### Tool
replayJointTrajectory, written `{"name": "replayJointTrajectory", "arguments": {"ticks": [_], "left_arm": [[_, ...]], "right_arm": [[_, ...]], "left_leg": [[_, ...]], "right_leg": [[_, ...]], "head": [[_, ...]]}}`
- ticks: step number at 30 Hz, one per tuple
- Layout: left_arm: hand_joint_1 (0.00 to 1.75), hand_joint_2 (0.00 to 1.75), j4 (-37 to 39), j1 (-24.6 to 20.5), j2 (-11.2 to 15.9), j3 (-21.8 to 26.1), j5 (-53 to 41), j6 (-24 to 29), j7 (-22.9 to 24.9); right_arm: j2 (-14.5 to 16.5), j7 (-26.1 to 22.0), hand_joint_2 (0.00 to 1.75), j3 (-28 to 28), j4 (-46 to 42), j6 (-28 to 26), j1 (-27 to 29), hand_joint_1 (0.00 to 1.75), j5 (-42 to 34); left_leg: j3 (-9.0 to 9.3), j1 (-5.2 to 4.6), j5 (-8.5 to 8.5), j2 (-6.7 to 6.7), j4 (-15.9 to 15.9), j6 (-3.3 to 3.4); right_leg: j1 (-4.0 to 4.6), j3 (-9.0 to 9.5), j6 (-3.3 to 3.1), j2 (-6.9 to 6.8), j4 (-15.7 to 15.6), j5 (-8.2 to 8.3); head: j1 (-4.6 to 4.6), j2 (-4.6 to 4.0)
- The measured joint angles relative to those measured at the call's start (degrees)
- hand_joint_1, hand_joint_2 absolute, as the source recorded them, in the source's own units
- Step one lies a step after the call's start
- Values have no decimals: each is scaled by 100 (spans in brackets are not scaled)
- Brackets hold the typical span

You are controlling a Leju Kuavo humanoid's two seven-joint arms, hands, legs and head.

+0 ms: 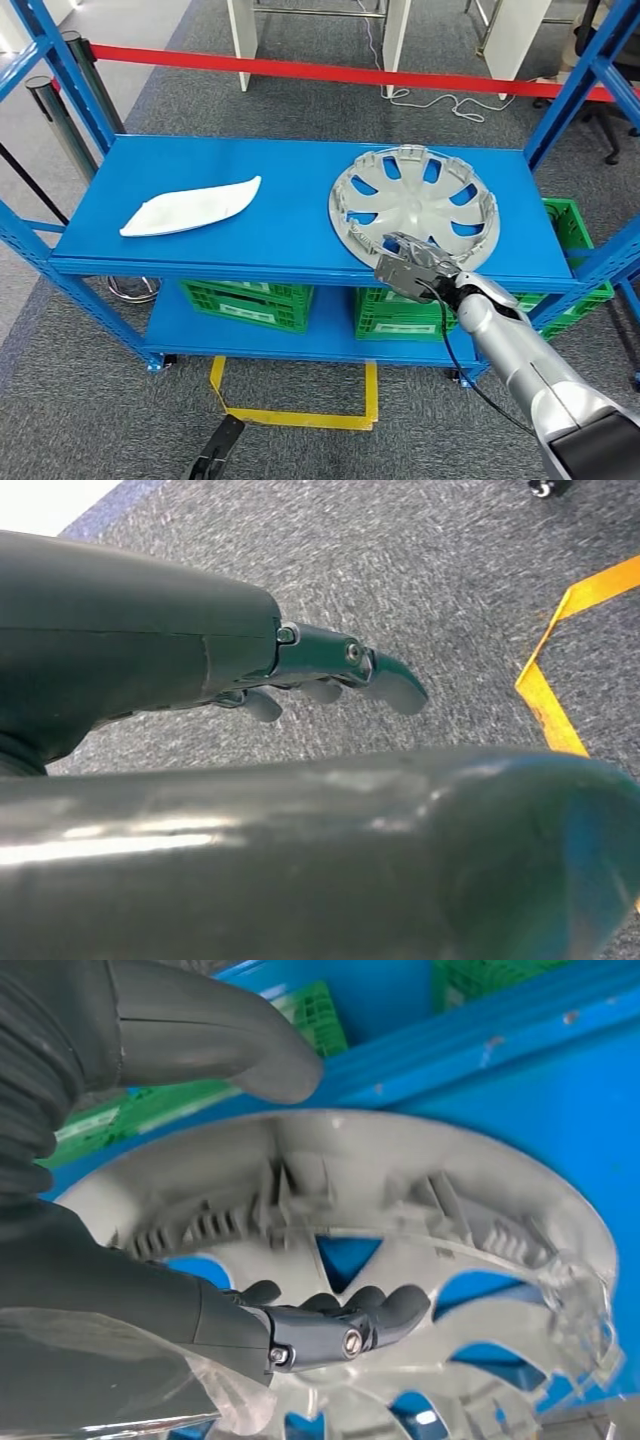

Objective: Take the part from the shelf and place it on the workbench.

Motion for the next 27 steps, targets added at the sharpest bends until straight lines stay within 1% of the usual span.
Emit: {"name": "replayJointTrajectory", "arguments": {"ticks": [1,2,3,4,5,6,7,8,13,15,16,18,19,20,21,22,23,24,25,27], "left_arm": [[0,0,0,4,-1,2,0,0,0],[0,0,0,8,-1,4,-1,-1,0],[0,0,0,10,-1,6,-2,-1,0],[0,0,0,9,-3,9,-3,-1,0],[0,0,0,5,-7,12,-4,0,0],[0,0,0,2,-10,15,-5,1,0],[0,0,0,-1,-13,17,-6,1,0],[0,0,0,-3,-14,18,-7,2,0],[0,0,0,-3,-14,18,-7,2,0],[0,0,0,-5,-14,19,-6,1,0],[0,0,0,-5,-14,28,-15,3,5],[0,0,0,14,-15,81,-37,21,31],[0,0,0,28,-16,110,-47,32,50],[0,0,0,41,-14,133,-49,41,64],[0,0,0,44,-13,143,-49,45,74],[0,0,0,45,-11,150,-50,49,79],[0,0,0,42,-16,158,-50,52,81],[0,0,0,42,-22,168,-51,57,85],[0,0,0,45,-28,178,-52,61,90],[0,0,0,53,-40,196,-66,70,97]], "right_arm": [[1,11,175,0,26,-3,20,0,9],[2,20,175,0,48,-11,35,0,15],[3,24,175,-1,64,-22,41,0,16],[5,26,175,-1,74,-34,39,0,17],[9,27,175,-2,80,-45,30,0,17],[11,26,175,-2,84,-52,22,0,17],[13,26,175,-2,85,-55,14,0,17],[14,26,175,-2,85,-56,9,0,17],[14,26,175,-2,85,-56,9,0,17],[15,26,175,-2,85,-56,6,0,17],[29,45,175,-1,93,-58,1,0,61],[56,233,175,39,166,-48,-14,0,316],[68,341,175,64,213,-41,-22,0,459],[67,437,175,88,257,-31,-31,0,563],[66,473,175,98,281,-25,-42,0,597],[63,513,175,108,305,-15,-56,0,627],[51,566,175,119,329,-2,-73,0,665],[31,629,175,133,353,16,-92,44,712],[4,701,175,152,380,37,-106,87,769],[-64,825,175,200,427,77,-123,175,883]], "left_leg": [[1,-3,-1,0,1,3],[4,-5,-1,0,2,4],[9,-5,-2,-1,3,3],[17,-6,-4,-1,3,0],[25,-7,-7,-1,4,-7],[31,-8,-9,-2,4,-14],[34,-10,-11,-2,4,-19],[34,-11,-12,-2,4,-23],[34,-11,-12,-2,4,-23],[28,-24,-17,-2,11,-32],[19,-23,-41,-4,35,-79],[-349,-2,-474,-5,929,-205],[-501,20,-639,-5,1323,-266],[-592,36,-720,-4,1585,-287],[-437,51,-541,-4,1287,-296],[-228,70,-347,-5,876,-309],[-36,81,-217,-13,490,-314],[94,88,-148,-23,223,-301],[152,86,-142,-31,98,-277],[156,69,-152,-37,77,-192]], "right_leg": [[-1,-147,3,0,299,-83],[0,-203,1,0,401,-64],[0,-128,-8,0,236,72],[0,54,-24,-3,-130,272],[3,284,-44,-12,-584,446],[6,478,-61,-21,-963,568],[8,600,-72,-30,-1198,618],[11,649,-78,-36,-1298,615],[11,649,-78,-36,-1298,615],[19,681,-79,-34,-1316,608],[19,712,-117,-31,-1347,628],[16,771,-206,-26,-1403,670],[10,782,-249,-21,-1419,691],[8,787,-253,-18,-1417,690],[2,795,-245,-13,-1411,688],[-2,799,-228,-9,-1401,682],[7,788,-199,-2,-1379,672],[17,775,-168,5,-1363,666],[29,764,-136,12,-1356,665],[29,758,-80,22,-1375,677]], "head": [[0,0],[2,0],[1,0],[1,0],[1,0],[1,0],[1,0],[-1,0],[-1,0],[-1,0],[-5,0],[-17,0],[-23,0],[-25,0],[-24,0],[-24,0],[-32,0],[-32,0],[-32,0],[-27,0]]}}
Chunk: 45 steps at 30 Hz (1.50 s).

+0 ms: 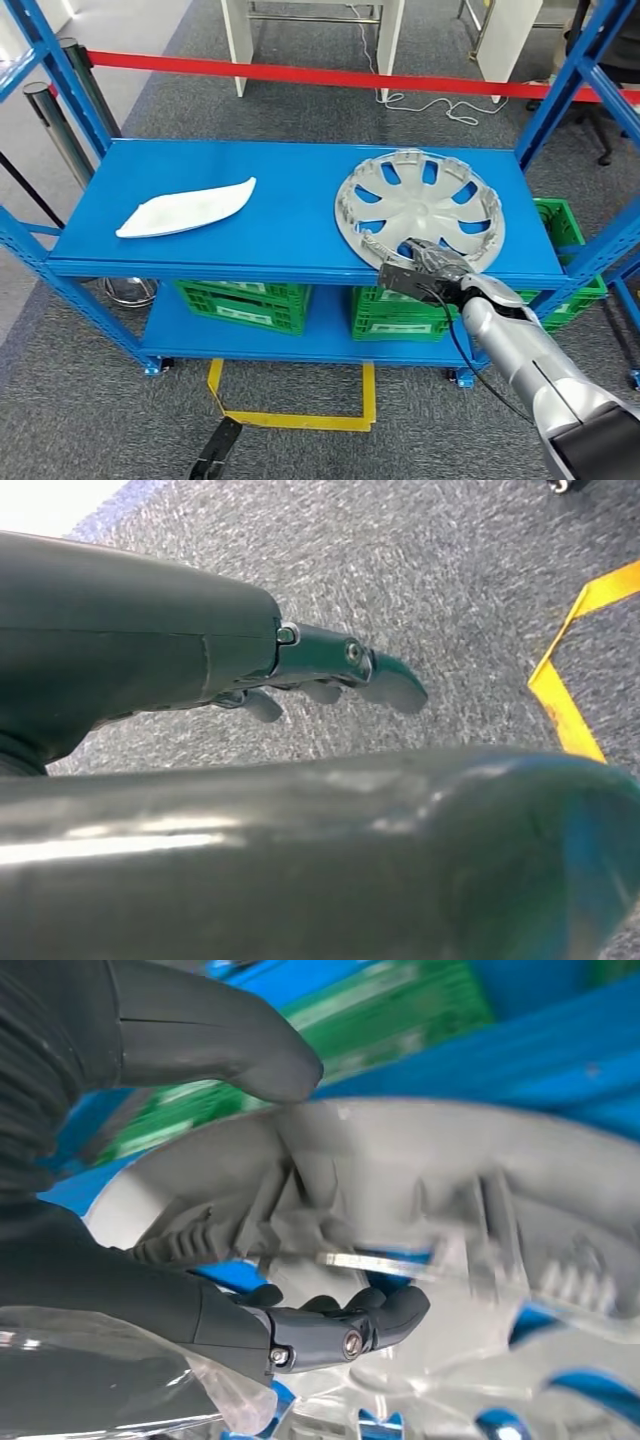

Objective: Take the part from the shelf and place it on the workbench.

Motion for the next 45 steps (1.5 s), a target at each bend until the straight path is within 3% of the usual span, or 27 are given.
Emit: {"name": "replayJointTrajectory", "arguments": {"ticks": [2,3,6,7,8,9,11,13,16,18,22,23,24,27,29,31,33,35,37,38,39,40,43,45], "left_arm": [[0,0,0,-3,-4,24,-24,14,-3],[0,0,0,-7,-3,40,-33,22,-6],[0,0,0,6,2,83,-39,31,-11],[0,0,0,14,3,91,-39,30,-12],[0,0,0,18,5,98,-39,30,-15],[0,0,0,19,6,105,-40,30,-21],[0,0,-2,15,1,123,-45,30,-37],[0,0,-6,12,-5,134,-52,29,-62],[0,0,-9,5,-12,145,-75,26,-96],[0,0,-9,-1,-2,166,-93,28,-103],[0,0,-9,9,38,207,-126,35,-102],[0,0,-9,13,50,216,-134,37,-101],[0,0,-9,15,60,224,-141,39,-102],[0,0,-9,10,77,235,-153,39,-103],[0,0,-9,8,75,238,-157,35,-105],[0,0,-9,16,79,243,-163,33,-109],[0,0,-9,17,84,255,-168,37,-112],[0,0,-9,12,90,274,-170,46,-114],[0,0,-9,23,93,284,-172,52,-114],[0,0,-9,32,95,285,-172,52,-114],[0,0,-9,39,96,285,-172,52,-114],[0,0,-9,42,97,286,-172,52,-114],[0,0,-9,36,92,288,-172,52,-120],[0,0,-9,31,85,293,-172,56,-132]], "right_arm": [[-80,71,175,44,43,61,-6,175,85],[-122,88,175,62,62,100,-10,175,115],[-224,81,175,109,100,165,-12,175,151],[-246,72,175,119,109,168,-16,175,151],[-264,62,175,126,115,172,-27,175,151],[-281,48,175,129,121,185,-46,175,150],[-316,-5,175,129,126,252,-103,175,140],[-340,-84,175,128,126,357,-151,175,116],[-359,-194,175,128,128,449,-164,175,78],[-362,-234,175,128,129,469,-159,175,62],[-362,-275,175,126,138,481,-126,175,53],[-362,-281,175,124,141,481,-119,175,53],[-362,-285,175,124,145,481,-115,175,53],[-366,-307,175,120,147,476,-120,175,51],[-383,-342,175,109,147,458,-125,175,47],[-403,-392,175,100,149,392,-106,175,48],[-424,-464,175,96,150,274,-84,175,47],[-440,-525,175,91,150,184,-68,175,44],[-444,-558,175,80,150,152,-51,175,45],[-445,-567,175,72,150,147,-44,175,46],[-446,-573,175,64,150,144,-43,175,46],[-449,-577,175,57,150,142,-45,175,46],[-459,-600,175,47,149,117,-69,175,52],[-459,-705,175,53,139,-34,-66,175,87]], "left_leg": [[9,-1,20,17,-19,88],[9,1,30,24,-28,130],[-8,-37,37,31,-32,199],[-11,-56,40,32,-32,207],[-11,-74,42,33,-32,214],[-8,-90,45,33,-32,220],[1,-111,49,32,-30,226],[6,-108,53,28,-29,199],[26,-84,52,31,-47,115],[-17,-91,-81,30,102,64],[-475,-57,-703,30,1269,-37],[-527,-42,-706,31,1403,-63],[-486,-26,-596,32,1320,-90],[5,38,-83,20,286,-187],[142,45,-27,-7,-36,-131],[117,28,-28,-15,-30,-5],[105,18,-8,6,-40,80],[70,4,17,32,-50,150],[22,-28,34,49,-50,185],[9,-45,40,54,-49,193],[4,-58,43,57,-49,198],[8,-67,44,57,-49,200],[17,-78,45,56,-43,179],[3,-73,57,54,-41,131]], "right_leg": [[-14,-59,53,-3,112,-88],[-17,-163,74,-7,324,-217],[-16,-703,90,-15,1462,-744],[-13,-815,76,-15,1696,-803],[-6,-815,51,-14,1705,-752],[7,-689,14,-14,1477,-605],[62,-217,-93,-36,616,-272],[122,86,-166,-67,40,-147],[139,161,-201,-58,-92,-101],[101,253,-209,-56,-203,-19],[57,293,-207,-58,-250,25],[43,295,-200,-56,-246,21],[25,296,-187,-53,-237,15],[-26,275,-91,-26,-144,-37],[-15,226,-17,6,-82,-63],[-19,189,29,31,-81,-53],[-42,116,69,26,15,-130],[-54,-160,94,4,548,-440],[-53,-586,92,-4,1388,-806],[-51,-724,78,-3,1661,-876],[-45,-749,56,-3,1716,-832],[-34,-649,24,-2,1524,-684],[32,-12,-74,-13,302,-193],[74,166,-90,-28,-26,-136]], "head": [[9,0],[17,0],[32,0],[33,0],[32,0],[31,0],[27,0],[28,0],[33,0],[28,0],[21,0],[21,0],[22,0],[7,0],[-5,0],[3,0],[19,0],[37,0],[42,0],[41,0],[40,0],[40,0],[38,0],[35,0]]}}
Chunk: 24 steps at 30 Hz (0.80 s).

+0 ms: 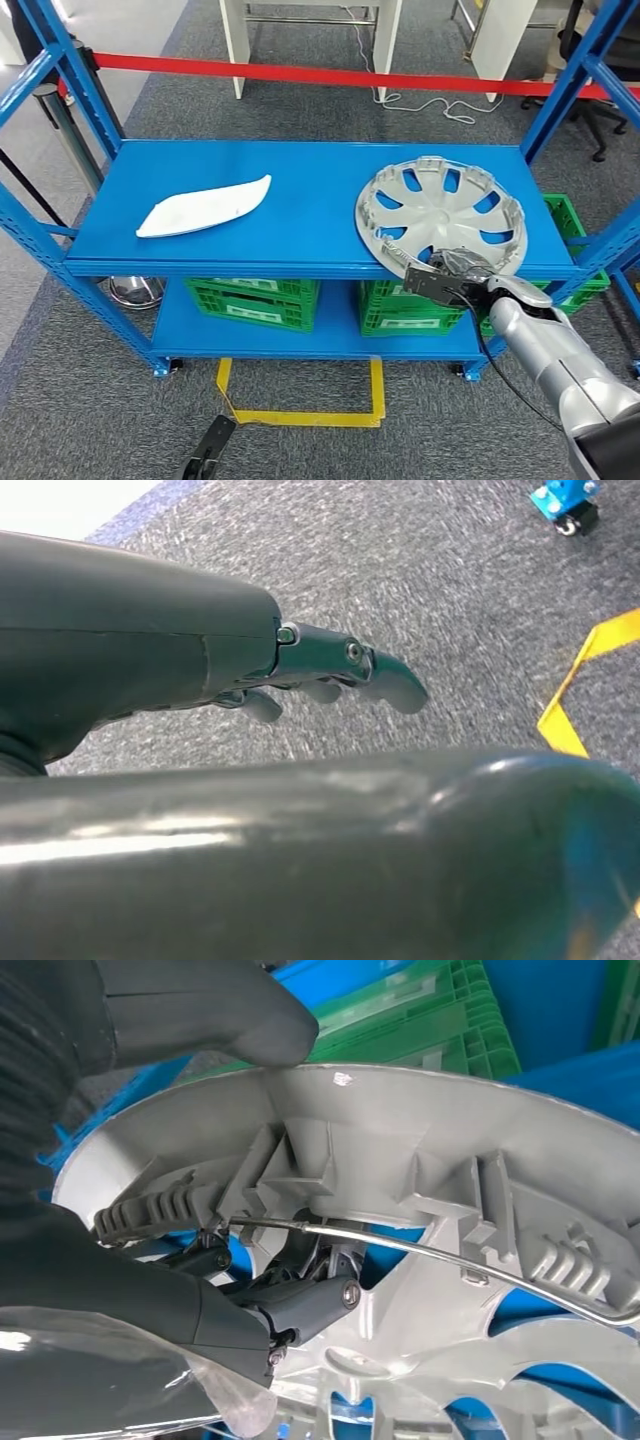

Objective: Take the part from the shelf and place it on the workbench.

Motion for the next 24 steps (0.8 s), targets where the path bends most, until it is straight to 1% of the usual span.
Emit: {"name": "replayJointTrajectory", "arguments": {"ticks": [2,3,4,5,7,8,9,10,12,13,14,15,17,18,19,20,22,23,24], "left_arm": [[0,0,0,7,1,26,3,21,-32],[0,0,0,14,4,47,8,37,-60],[0,0,0,22,10,71,13,53,-97],[0,0,0,33,17,95,21,66,-137],[0,0,0,78,34,141,31,84,-199],[0,0,0,111,44,165,34,93,-227],[0,0,0,143,54,190,34,104,-253],[0,0,0,169,62,213,34,115,-278],[0,0,0,200,81,259,34,131,-327],[0,0,0,209,88,281,34,135,-349],[0,0,0,217,94,305,34,137,-370],[0,0,0,230,96,328,33,140,-388],[0,0,0,261,102,375,32,149,-414],[0,0,0,272,104,397,32,156,-433],[0,0,0,273,106,415,32,162,-456],[0,0,0,267,105,434,32,168,-480],[0,0,0,261,103,470,32,173,-511],[0,0,0,264,102,487,32,174,-515],[0,0,0,267,102,499,30,174,-517]], "right_arm": [[-1,-198,175,13,-44,-313,30,175,27],[-1,-306,175,17,-91,-486,56,175,10],[-10,-421,175,11,-163,-665,94,175,-31],[-32,-530,175,-10,-276,-837,156,175,-88],[-131,-665,175,-97,-634,-1147,331,175,-177],[-215,-678,175,-159,-909,-1272,439,175,-186],[-318,-653,175,-231,-1233,-1363,543,175,-159],[-432,-601,175,-309,-1584,-1423,640,175,-105],[-678,-476,175,-488,-2355,-1469,789,175,65],[-797,-424,175,-574,-2722,-1467,830,175,158],[-917,-380,175,-656,-3078,-1459,858,175,251],[-1024,-343,175,-728,-3394,-1452,879,175,338],[-1226,-276,175,-847,-3983,-1432,912,175,515],[-1320,-253,175,-893,-4248,-1422,925,175,601],[-1416,-234,175,-929,-4490,-1411,932,175,680],[-1502,-223,175,-953,-4702,-1402,936,175,749],[-1644,-203,175,-975,-5050,-1388,941,175,849],[-1696,-198,175,-979,-5191,-1382,948,175,886],[-1738,-195,175,-979,-5311,-1376,961,175,918]], "left_leg": [[-10,17,13,-5,-2,-60],[-31,19,-24,-8,39,-86],[-89,16,-118,-12,160,-109],[-206,16,-285,-13,417,-127],[-554,19,-673,-13,1185,-162],[-695,24,-775,-13,1501,-179],[-751,29,-753,-12,1617,-192],[-698,33,-605,-12,1485,-197],[-401,34,-167,-13,780,-184],[-262,29,-28,-16,431,-164],[-183,20,31,-18,214,-136],[-163,6,13,-20,130,-108],[-175,-6,-8,-18,83,-46],[-169,-2,-6,-18,64,-17],[-160,6,-3,-18,48,18],[-150,16,-2,-18,36,46],[-148,16,-9,-17,37,78],[-145,16,-13,-17,38,82],[-140,17,-18,-17,39,83]], "right_leg": [[1,22,-28,-11,-41,49],[-9,32,-51,-19,-76,79],[-23,37,-72,-30,-111,108],[-37,35,-84,-44,-131,128],[-36,4,-97,-57,-124,132],[-37,-7,-98,-60,-114,128],[-40,-13,-96,-59,-103,120],[-46,-12,-90,-57,-85,105],[-58,-11,-56,-53,-26,48],[-56,-31,-33,-51,19,17],[-53,-64,-7,-50,55,-2],[-50,-100,14,-50,78,-10],[-61,-145,60,-50,89,-19],[-72,-175,84,-47,124,-59],[-80,-242,109,-42,245,-139],[-86,-373,130,-35,493,-267],[-90,-793,160,-28,1284,-573],[-94,-1000,170,-27,1636,-667],[-100,-1130,178,-28,1815,-659]], "head": [[0,0],[-2,0],[-5,0],[-9,0],[-10,0],[-8,0],[-9,0],[-10,0],[-9,0],[-8,0],[-9,0],[-8,0],[-10,0],[-6,0],[-1,0],[4,0],[13,0],[11,0],[11,0]]}}
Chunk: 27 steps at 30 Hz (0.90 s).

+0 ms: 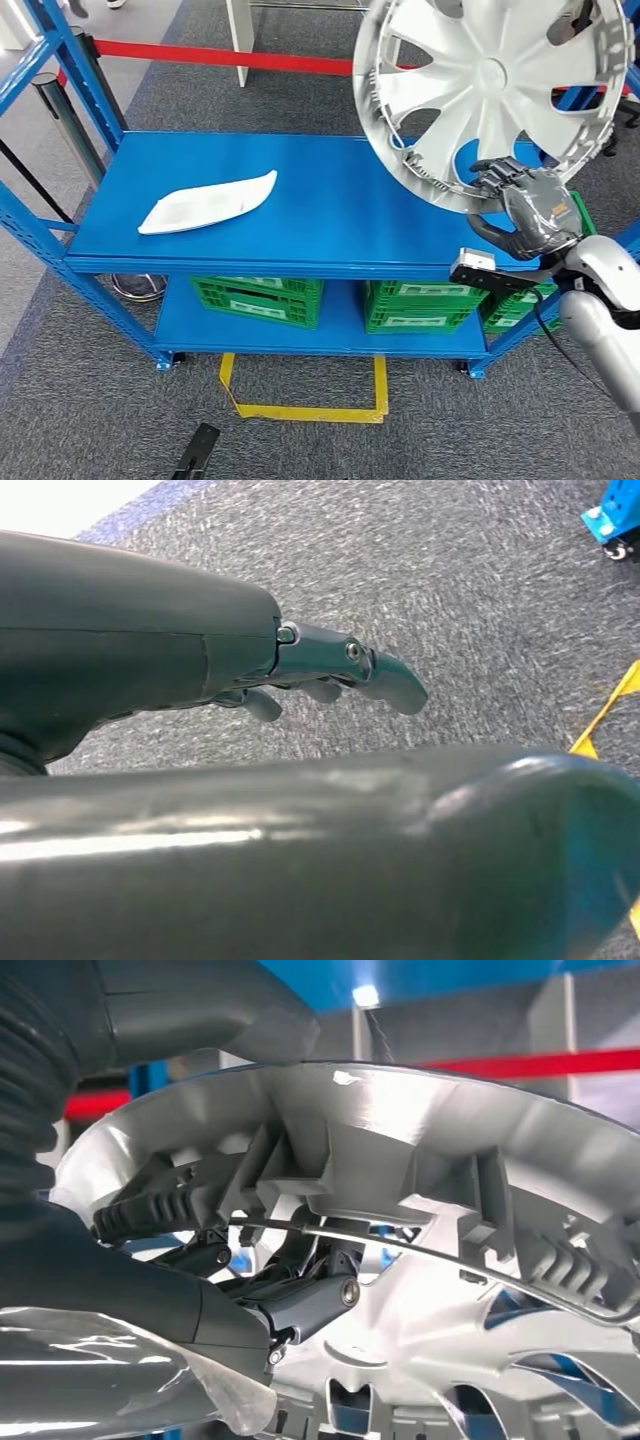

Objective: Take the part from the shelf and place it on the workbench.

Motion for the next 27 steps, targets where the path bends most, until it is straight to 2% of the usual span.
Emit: {"name": "replayJointTrajectory", "arguments": {"ticks": [1,2,3,4,5,6,7,9,11,12,14,15,16,17,19,20,21,22,25,27], "left_arm": [[0,0,0,1,-1,8,-4,1,-5],[0,0,0,1,-3,11,-14,6,-24],[0,0,0,1,-4,12,-33,21,-59],[0,0,0,0,-3,11,-57,47,-109],[0,0,0,1,-1,11,-84,74,-164],[0,0,0,3,3,11,-107,100,-210],[0,0,0,8,5,12,-121,116,-243],[0,87,0,13,4,11,-133,126,-268],[0,175,0,8,4,11,-144,141,-288],[0,175,0,8,4,11,-163,150,-315],[0,175,0,18,3,10,-218,179,-396],[0,175,0,25,3,10,-241,195,-437],[0,175,0,28,3,9,-251,214,-461],[0,175,0,28,3,9,-255,232,-472],[0,175,0,19,4,10,-254,268,-446],[0,175,0,11,4,10,-255,281,-416],[0,175,0,2,2,11,-261,292,-379],[0,175,0,-4,-3,12,-274,298,-343],[0,175,0,-5,-30,12,-313,300,-284],[0,175,0,-15,-47,13,-320,280,-273]], "right_arm": [[-39,1,175,1,-113,5,14,175,28],[-79,-1,175,1,-225,10,27,175,45],[-118,-4,175,2,-338,13,39,175,48],[-153,-8,175,4,-453,14,45,175,40],[-184,-14,175,7,-570,14,55,175,28],[-211,-19,175,9,-685,15,71,175,18],[-233,-23,175,12,-792,15,92,175,14],[-281,-30,175,14,-967,17,128,175,12],[-321,-38,175,15,-1091,19,139,175,9],[-332,-45,175,15,-1151,19,144,175,2],[-357,-63,175,20,-1283,16,168,175,-24],[-374,-73,175,30,-1367,16,193,175,-43],[-398,-81,175,44,-1464,16,229,175,-67],[-421,-87,175,58,-1569,14,274,175,-92],[-457,-94,175,75,-1804,-53,386,175,-114],[-463,-96,175,77,-1909,-144,454,175,-90],[-466,-102,175,77,-2014,-282,537,175,-45],[-466,-114,175,76,-2109,-450,629,175,7],[-465,-165,175,57,-2359,-854,876,175,100],[-458,-189,175,42,-2482,-1003,996,175,111]], "left_leg": [[9,1,-7,-3,1,-2],[23,5,-16,-9,2,-11],[37,8,-30,-18,4,-29],[42,1,-44,-28,10,-53],[39,-6,-51,-38,17,-81],[34,-14,-53,-45,21,-108],[29,-19,-47,-48,19,-132],[40,-4,-60,-47,19,-185],[-42,5,-228,-35,239,-235],[-175,7,-399,-28,542,-250],[-539,5,-755,-24,1340,-256],[-678,3,-844,-24,1641,-247],[-710,-3,-803,-25,1708,-227],[-636,-15,-657,-25,1547,-195],[-267,-67,-235,-26,770,-100],[-95,-91,-105,-25,397,-60],[15,-112,-41,-24,148,-34],[58,-126,-42,-26,37,-21],[91,-102,-19,-29,-60,-2],[125,-68,16,-21,-113,24]], "right_leg": [[-12,-8,3,-1,-68,125],[-28,105,5,-2,-363,334],[-47,295,11,-4,-795,559],[-53,506,19,-3,-1200,709],[-53,658,15,2,-1488,789],[-47,742,7,11,-1635,803],[-32,769,-16,22,-1657,783],[-26,771,-92,33,-1669,794],[-29,794,-173,27,-1684,797],[-27,803,-202,22,-1687,795],[-2,808,-236,20,-1687,787],[13,812,-246,22,-1686,784],[29,819,-251,26,-1686,782],[44,830,-255,33,-1685,779],[62,854,-258,44,-1684,771],[72,854,-251,47,-1680,766],[75,845,-237,45,-1679,766],[74,833,-217,39,-1679,767],[63,782,-141,27,-1639,728],[49,603,-78,29,-1261,490]], "head": [[0,0],[-1,0],[1,0],[4,0],[4,0],[5,0],[4,0],[2,0],[-1,0],[-2,0],[-3,0],[-2,0],[-3,0],[-2,0],[1,0],[2,0],[3,0],[4,0],[6,0],[17,0]]}}
